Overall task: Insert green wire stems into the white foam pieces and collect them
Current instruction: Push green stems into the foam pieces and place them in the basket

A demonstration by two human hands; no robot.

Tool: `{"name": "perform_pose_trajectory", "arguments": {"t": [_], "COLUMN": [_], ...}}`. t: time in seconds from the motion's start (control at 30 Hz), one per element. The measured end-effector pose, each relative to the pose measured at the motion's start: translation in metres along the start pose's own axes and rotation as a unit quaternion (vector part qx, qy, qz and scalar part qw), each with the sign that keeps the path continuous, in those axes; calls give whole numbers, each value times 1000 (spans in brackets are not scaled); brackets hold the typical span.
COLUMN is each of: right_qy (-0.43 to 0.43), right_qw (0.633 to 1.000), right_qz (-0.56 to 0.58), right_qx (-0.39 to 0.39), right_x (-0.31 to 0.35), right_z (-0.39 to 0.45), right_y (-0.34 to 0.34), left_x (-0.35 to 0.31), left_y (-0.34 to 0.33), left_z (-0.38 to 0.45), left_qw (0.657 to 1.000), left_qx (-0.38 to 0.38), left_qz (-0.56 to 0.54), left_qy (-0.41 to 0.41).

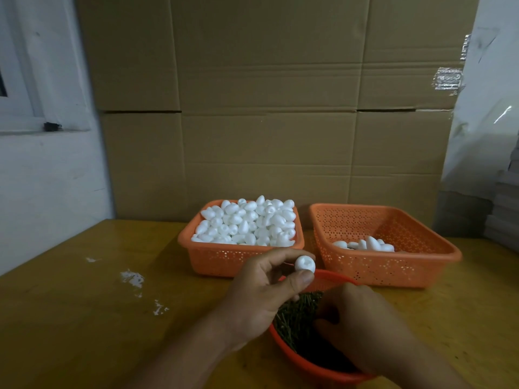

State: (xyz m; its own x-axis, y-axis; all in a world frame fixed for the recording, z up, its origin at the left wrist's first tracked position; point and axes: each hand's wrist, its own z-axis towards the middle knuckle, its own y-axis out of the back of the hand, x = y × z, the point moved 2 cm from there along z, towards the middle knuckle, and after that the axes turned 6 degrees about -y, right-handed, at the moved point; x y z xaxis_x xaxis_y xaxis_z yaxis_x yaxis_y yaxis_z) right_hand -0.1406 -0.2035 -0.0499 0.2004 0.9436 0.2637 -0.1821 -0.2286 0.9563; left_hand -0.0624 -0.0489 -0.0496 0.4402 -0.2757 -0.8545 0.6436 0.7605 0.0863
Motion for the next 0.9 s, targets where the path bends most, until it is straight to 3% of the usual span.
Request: {"name": "perform_pose_trajectory", "arguments": {"t": [0.17, 0.3, 0.43, 0.6, 0.7, 0.9], "right_qy": [22, 41, 28, 16, 32, 30], "right_qw": [994, 969, 920, 825, 785, 745], "right_qz": [69, 197, 373, 563, 618, 663], "right_qx": [-87, -146, -114, -40, -32, -61], "right_x": [-1, -1, 0, 5, 9, 13], "right_z": [-2, -7, -10, -11, -11, -11], "right_y": [7, 16, 20, 21, 21, 21], "left_x": [2, 1, 0, -1, -1, 0], "left_y": [0, 3, 4, 3, 2, 1], "left_z": [0, 1, 2, 1, 0, 0], "left_qw": [999, 995, 992, 988, 988, 983], "left_qx": [-32, -62, -75, -75, -67, -63], "left_qz": [-21, -69, -96, -116, -115, -145], "left_qy": [4, 21, 45, 68, 74, 91]}}
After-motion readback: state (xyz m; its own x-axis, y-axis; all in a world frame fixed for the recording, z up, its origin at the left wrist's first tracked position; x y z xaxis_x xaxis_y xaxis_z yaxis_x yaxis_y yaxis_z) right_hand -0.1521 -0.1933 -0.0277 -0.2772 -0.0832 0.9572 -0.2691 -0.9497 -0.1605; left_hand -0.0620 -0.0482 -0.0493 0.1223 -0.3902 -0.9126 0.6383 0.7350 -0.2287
